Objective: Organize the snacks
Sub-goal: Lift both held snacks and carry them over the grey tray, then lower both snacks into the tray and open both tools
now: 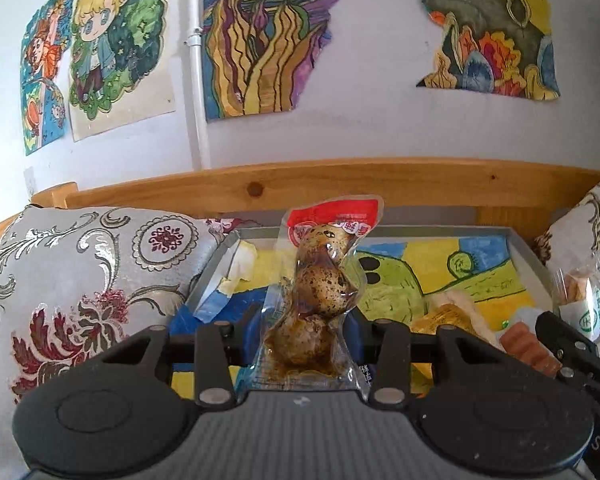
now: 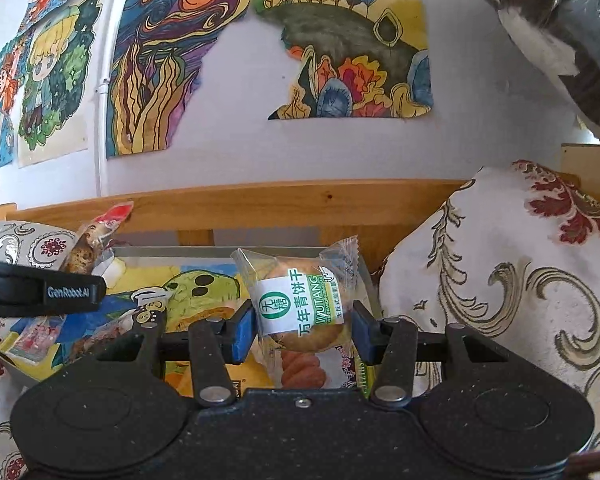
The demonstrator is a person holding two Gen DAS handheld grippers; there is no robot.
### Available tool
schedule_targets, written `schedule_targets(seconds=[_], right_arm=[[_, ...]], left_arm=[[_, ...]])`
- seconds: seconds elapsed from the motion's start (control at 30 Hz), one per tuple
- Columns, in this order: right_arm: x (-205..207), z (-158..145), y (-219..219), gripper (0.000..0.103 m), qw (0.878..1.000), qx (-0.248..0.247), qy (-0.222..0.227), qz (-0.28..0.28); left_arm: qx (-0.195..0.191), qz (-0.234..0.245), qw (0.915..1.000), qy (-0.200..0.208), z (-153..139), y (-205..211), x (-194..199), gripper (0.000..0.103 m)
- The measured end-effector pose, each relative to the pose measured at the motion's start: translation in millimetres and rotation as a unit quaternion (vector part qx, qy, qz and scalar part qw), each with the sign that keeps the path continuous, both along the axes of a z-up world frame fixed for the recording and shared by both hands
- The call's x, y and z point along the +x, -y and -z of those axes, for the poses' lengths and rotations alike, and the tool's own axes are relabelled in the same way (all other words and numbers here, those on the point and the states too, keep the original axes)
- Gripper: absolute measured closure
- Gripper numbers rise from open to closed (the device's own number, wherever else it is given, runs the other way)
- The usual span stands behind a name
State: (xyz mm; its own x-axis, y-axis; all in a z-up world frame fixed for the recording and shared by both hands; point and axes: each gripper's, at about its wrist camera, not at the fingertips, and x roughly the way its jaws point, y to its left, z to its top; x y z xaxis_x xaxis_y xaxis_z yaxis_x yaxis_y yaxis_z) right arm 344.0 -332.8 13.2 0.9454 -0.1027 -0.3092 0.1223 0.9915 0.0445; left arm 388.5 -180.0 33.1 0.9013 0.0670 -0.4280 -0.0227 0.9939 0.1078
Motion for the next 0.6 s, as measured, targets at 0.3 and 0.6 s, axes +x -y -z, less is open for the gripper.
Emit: schedule_targets(seconds=[0.3,0.6], right_arm=[[14.3,13.3,4.3,0.052,1.0,0.015,-0.009,-0.003],[24.1,23.3,3.2,0.052,1.0,0.019,-0.017,-0.013]], left_arm=[[0.022,0.003,0.9996,-0.019,17.2,8.4,10.3,0.057],[0.015,-0.001,0.9987,-0.048,27.8,4.9,23.1,0.056]])
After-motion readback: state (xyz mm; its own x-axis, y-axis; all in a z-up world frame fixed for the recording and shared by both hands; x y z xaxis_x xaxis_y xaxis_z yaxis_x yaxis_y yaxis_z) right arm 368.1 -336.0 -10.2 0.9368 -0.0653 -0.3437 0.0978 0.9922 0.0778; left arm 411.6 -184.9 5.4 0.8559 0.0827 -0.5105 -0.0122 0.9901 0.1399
